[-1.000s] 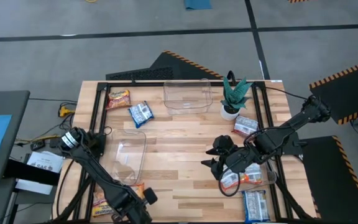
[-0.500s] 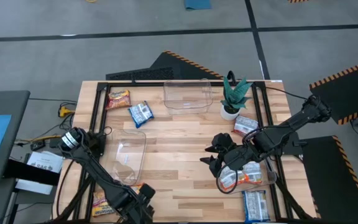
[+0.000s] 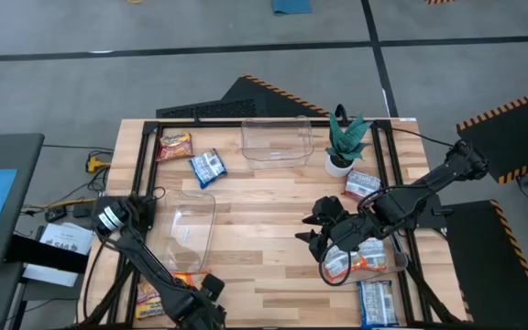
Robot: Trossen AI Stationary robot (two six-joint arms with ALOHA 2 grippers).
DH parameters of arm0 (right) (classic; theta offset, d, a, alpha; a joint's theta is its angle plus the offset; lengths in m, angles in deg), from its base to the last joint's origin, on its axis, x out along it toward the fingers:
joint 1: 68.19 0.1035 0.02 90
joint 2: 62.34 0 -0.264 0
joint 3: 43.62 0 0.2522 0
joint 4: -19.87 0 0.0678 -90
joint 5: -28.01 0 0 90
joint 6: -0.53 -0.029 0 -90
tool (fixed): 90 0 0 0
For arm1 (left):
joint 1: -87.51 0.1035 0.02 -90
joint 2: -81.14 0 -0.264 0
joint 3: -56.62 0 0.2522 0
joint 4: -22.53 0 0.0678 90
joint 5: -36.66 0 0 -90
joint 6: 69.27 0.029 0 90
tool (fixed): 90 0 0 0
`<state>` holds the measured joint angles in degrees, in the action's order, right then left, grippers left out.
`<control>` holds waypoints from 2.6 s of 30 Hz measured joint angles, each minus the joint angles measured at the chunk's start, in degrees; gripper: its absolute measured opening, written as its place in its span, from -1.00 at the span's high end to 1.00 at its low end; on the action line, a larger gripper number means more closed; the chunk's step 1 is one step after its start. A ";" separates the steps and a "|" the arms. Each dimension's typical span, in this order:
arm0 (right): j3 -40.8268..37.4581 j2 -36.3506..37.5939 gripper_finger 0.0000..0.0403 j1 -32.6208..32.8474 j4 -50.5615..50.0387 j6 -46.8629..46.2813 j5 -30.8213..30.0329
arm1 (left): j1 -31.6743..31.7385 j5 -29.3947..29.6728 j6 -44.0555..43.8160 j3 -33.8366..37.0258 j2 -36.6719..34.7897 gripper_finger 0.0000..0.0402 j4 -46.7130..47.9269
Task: Sort Maruchan noodles
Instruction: Put the orange noodle pack into the bottom right transparent bin
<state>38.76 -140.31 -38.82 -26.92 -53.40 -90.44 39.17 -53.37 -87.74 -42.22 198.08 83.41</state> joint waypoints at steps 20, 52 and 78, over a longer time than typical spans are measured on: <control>0.00 0.00 -0.34 -0.24 0.01 -0.02 -0.02 | 0.12 0.28 0.40 -0.28 -0.21 0.99 3.38; 4.33 -1.18 -0.34 -4.52 24.02 30.78 16.83 | 24.43 -7.56 15.93 -2.94 -35.21 1.00 -20.00; 20.50 -18.11 -0.34 -8.90 11.21 48.60 30.11 | 26.07 -3.89 22.46 -2.91 -31.99 1.00 -21.23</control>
<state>59.26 -158.42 -47.72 -15.71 -4.80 -60.33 65.24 -57.26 -65.27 -45.13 166.09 62.18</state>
